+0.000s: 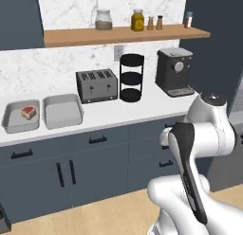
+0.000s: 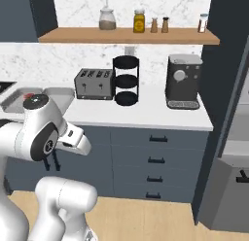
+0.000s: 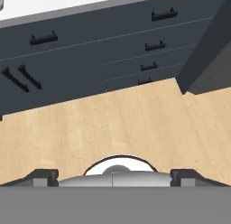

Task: Place one squash and one steak in each tupperware on the nearby counter, to pack two identical lunches.

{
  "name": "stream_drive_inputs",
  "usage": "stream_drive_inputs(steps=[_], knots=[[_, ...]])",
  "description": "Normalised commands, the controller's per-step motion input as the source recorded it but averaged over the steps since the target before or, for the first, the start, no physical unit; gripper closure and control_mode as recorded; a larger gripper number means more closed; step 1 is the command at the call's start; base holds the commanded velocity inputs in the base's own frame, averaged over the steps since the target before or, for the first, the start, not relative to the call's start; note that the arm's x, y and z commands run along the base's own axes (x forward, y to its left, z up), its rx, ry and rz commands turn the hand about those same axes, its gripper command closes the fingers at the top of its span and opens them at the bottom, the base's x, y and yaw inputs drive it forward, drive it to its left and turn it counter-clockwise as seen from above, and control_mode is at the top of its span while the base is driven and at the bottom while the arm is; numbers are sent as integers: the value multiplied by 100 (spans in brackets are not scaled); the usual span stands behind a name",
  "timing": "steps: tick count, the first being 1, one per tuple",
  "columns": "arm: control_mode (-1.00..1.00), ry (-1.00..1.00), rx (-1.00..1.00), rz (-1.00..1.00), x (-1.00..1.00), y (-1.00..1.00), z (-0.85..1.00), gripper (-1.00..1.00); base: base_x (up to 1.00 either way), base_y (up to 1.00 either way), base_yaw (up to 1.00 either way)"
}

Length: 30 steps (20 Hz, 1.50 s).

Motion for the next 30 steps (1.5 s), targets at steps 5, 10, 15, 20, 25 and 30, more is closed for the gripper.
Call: stream_drive_inputs(steps=[5, 10, 15, 20, 25, 30], knots=[[100, 0, 0, 0, 0, 0, 0, -100, -1, -100, -5], [100, 0, 0, 0, 0, 0, 0, -100, 0, -100, 0], [100, 0, 0, 0, 0, 0, 0, -100, 1, -100, 0], [100, 0, 0, 0, 0, 0, 0, -100, 13, -84, 0], [100, 0, 0, 0, 0, 0, 0, -100, 30, -43, 5], [100, 0, 0, 0, 0, 0, 0, -100, 23, -53, 19]])
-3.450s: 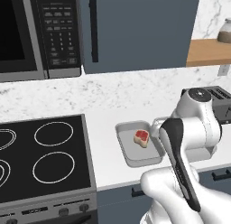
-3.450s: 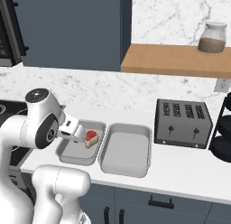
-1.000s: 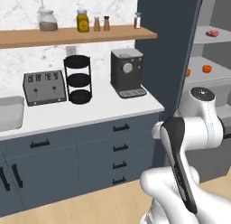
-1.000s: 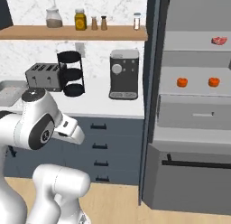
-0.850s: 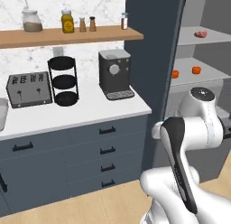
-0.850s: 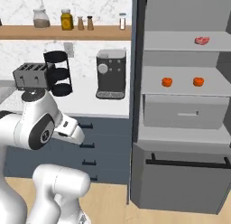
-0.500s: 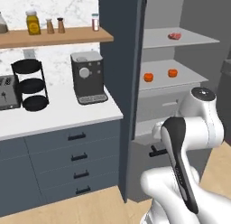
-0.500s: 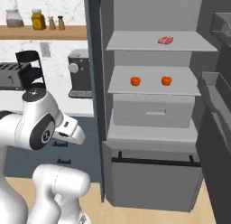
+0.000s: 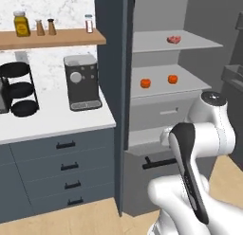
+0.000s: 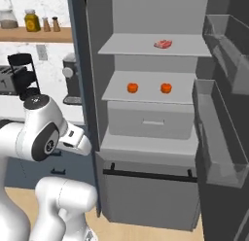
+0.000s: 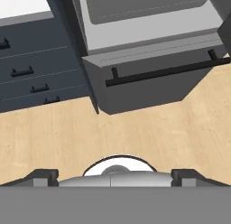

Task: Place one squash and one steak in each tupperware on the nearby counter, to pack two identical lunches.

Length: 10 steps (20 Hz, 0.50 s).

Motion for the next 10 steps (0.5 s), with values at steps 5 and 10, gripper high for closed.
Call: stream_drive_inputs(steps=[5, 10], knots=[[100, 0, 0, 0, 0, 0, 0, -100, 53, -42, 22], [100, 0, 0, 0, 0, 0, 0, -100, 51, -1, 0]])
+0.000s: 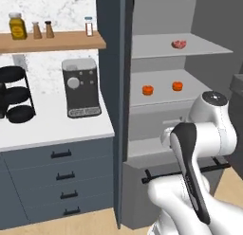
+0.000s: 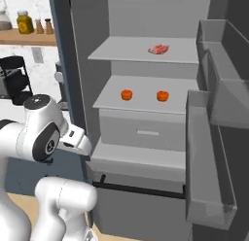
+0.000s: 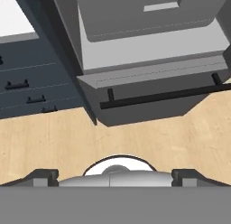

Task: Place one squash and one steak in each tupperware on the nearby counter, to pack two identical lunches.

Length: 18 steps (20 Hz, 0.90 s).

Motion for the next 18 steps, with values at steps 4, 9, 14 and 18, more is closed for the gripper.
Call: stream_drive_inputs(steps=[4, 9, 14, 18], knots=[[100, 0, 0, 0, 0, 0, 0, -100, 18, -5, 0], [100, 0, 0, 0, 0, 0, 0, -100, 34, -30, 0], [100, 0, 0, 0, 0, 0, 0, -100, 31, -65, 0], [100, 0, 0, 0, 0, 0, 0, -100, 27, -12, 0]])
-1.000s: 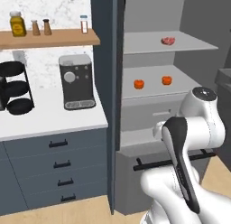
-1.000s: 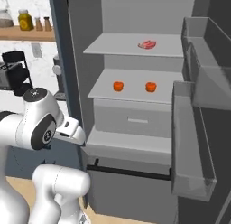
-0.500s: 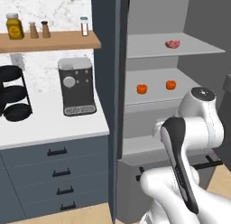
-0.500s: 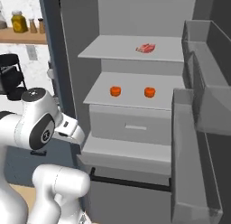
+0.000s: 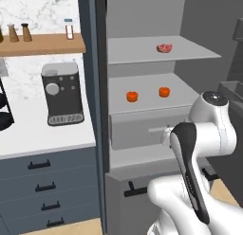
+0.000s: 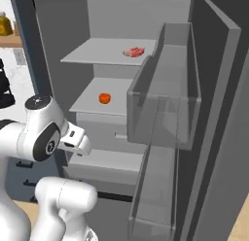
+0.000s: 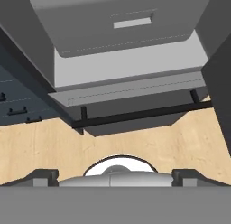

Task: Place one squash and one steak in each tupperware on the nearby counter, to pack two identical lunches.

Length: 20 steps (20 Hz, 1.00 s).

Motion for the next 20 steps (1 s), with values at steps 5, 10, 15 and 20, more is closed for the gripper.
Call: stream_drive_inputs(steps=[5, 10, 15, 20], knots=[[100, 0, 0, 0, 0, 0, 0, -100, 29, 1, 0], [100, 0, 0, 0, 0, 0, 0, -100, 41, -8, 0], [100, 0, 0, 0, 0, 0, 0, -100, 67, 0, 0], [100, 0, 0, 0, 0, 0, 0, -100, 34, 0, 0]])
